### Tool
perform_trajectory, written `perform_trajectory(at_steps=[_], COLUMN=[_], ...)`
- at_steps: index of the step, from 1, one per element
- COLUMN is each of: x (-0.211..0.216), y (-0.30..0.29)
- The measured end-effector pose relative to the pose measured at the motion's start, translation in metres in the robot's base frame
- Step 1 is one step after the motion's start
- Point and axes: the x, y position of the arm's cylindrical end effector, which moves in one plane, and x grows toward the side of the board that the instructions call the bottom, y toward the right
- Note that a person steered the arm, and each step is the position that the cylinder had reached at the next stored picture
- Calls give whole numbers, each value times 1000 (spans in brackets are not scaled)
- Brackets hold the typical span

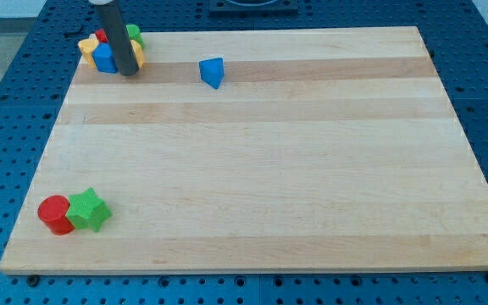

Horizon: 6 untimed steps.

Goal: Nudge the blue cube up a bit

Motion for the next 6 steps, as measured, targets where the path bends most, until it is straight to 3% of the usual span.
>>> perform_trajectory(at_steps=[2, 4, 6], x=[3, 42, 10], y=[0, -38, -53])
